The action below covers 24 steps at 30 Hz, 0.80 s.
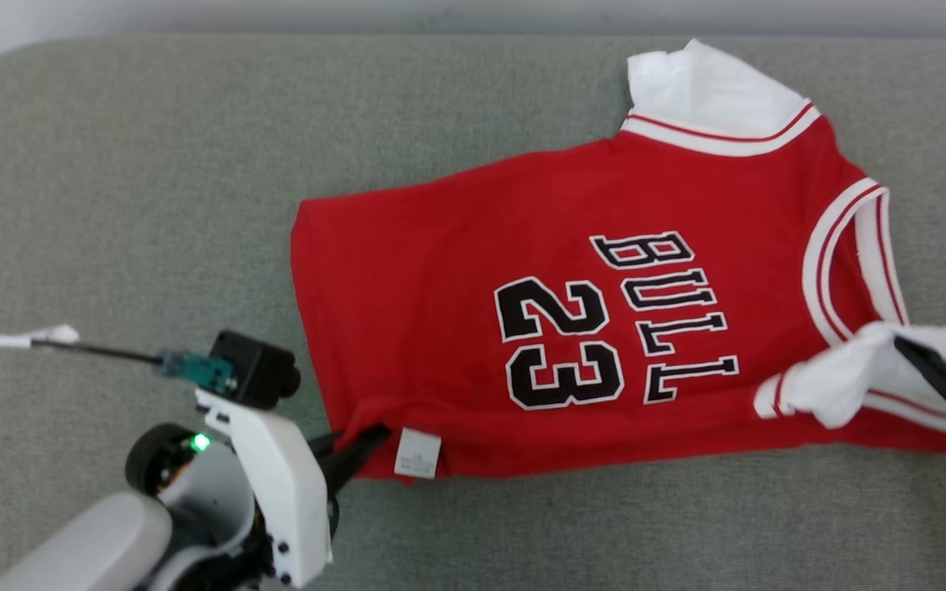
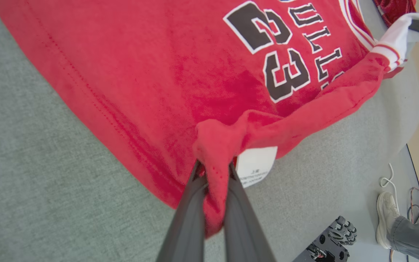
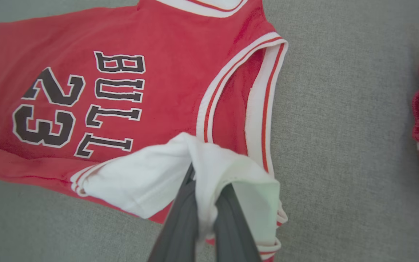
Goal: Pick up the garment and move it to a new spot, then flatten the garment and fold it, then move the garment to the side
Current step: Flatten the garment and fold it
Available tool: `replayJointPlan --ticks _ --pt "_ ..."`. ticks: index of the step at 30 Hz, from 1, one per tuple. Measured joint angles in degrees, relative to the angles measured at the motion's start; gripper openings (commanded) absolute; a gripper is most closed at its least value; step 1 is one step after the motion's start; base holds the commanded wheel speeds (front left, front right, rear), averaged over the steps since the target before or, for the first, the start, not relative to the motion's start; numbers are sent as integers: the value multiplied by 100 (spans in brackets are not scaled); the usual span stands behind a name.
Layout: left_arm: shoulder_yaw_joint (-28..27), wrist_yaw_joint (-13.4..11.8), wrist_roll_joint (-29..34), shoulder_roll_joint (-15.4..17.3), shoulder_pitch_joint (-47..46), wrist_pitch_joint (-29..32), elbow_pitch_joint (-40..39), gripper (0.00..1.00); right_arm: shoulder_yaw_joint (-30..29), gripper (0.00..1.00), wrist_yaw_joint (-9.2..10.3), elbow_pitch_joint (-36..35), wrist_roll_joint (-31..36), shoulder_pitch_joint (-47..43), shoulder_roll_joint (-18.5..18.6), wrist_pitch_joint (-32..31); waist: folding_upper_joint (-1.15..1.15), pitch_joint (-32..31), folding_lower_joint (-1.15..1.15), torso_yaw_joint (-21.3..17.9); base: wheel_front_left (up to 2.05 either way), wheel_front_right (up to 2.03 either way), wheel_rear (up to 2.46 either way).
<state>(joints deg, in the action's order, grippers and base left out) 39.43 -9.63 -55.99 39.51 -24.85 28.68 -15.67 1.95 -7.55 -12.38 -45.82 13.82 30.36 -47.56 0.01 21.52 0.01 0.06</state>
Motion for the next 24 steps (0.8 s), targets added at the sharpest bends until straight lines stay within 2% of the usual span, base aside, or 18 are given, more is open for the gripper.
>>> replayJointPlan --ticks 3,4,5,6,7,8,9,10,14,17,20,24 --pt "-96 -1 -113 -52 -304 160 205 0 138 0 1 216 130 560 -102 -70 0 233 0 37 0 0 0" --pt "-104 2 -130 -62 -375 211 258 0 185 12 0 304 190 719 -145 -69 0 303 0 46 0 0 0" --pt "-105 11 -130 -67 -441 237 299 0 236 48 0 374 253 851 -169 -43 0 365 0 51 0 0 0" --pt "-122 8 -130 -87 -499 250 359 0 293 100 1 446 320 971 -194 7 0 419 0 57 0 0 0" --pt "-124 2 -130 -108 -552 261 422 32 361 100 0 503 392 1068 -197 79 0 462 1 63 0 0 0" --pt "-102 2 -130 -116 -576 301 471 32 363 100 0 571 433 1143 -238 210 0 488 1 67 0 0 0" --pt "-89 1 -130 -131 -577 300 528 87 358 100 1 659 469 1216 -308 342 0 491 1 67 0 0 0" --pt "-105 -34 -130 -155 -573 274 593 100 414 100 1 727 508 1255 -331 428 0 473 1 65 0 0 0" --pt "-261 -140 -226 -144 -336 31 617 100 521 100 1 816 536 1219 -324 890 0 291 1 22 0 0 0" --pt "-386 -256 -253 34 77 -216 432 100 483 100 1 708 403 924 -264 1137 0 86 0 -18 0 0 0" --pt "-520 -385 -242 165 483 -537 130 100 380 100 1 541 380 498 -46 1347 -1 -125 0 -58 0 0 0" --pt "-427 -630 -42 98 864 -871 -354 100 224 100 1 447 435 -102 130 1545 -1 -316 -1 -108 0 0 0"
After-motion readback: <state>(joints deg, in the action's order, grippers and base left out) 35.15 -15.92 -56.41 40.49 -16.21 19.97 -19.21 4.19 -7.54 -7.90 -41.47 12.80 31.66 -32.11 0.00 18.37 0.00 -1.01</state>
